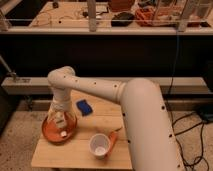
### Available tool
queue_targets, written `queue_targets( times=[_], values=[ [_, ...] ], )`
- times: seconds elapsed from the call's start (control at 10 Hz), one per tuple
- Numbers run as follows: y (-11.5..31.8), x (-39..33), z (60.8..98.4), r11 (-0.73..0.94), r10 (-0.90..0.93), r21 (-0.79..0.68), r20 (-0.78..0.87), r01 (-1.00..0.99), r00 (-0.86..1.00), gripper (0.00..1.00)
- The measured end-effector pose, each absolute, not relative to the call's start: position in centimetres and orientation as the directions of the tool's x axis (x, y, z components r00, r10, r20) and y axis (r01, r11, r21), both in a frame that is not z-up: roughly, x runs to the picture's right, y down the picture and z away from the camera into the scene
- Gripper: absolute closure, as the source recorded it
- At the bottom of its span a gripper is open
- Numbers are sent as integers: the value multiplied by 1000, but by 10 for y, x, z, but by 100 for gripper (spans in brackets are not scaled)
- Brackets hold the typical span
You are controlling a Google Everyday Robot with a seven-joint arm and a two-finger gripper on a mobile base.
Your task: Place the bottle in the ceramic bowl
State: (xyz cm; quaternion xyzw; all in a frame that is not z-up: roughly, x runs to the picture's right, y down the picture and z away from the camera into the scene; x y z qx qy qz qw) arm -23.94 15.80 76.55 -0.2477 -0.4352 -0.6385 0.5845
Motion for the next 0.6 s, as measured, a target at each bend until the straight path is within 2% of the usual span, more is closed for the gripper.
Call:
queue_targets(
  times=[0.6],
  values=[
    [158,-238,766,66,-530,260,827,963,-187,20]
  ],
)
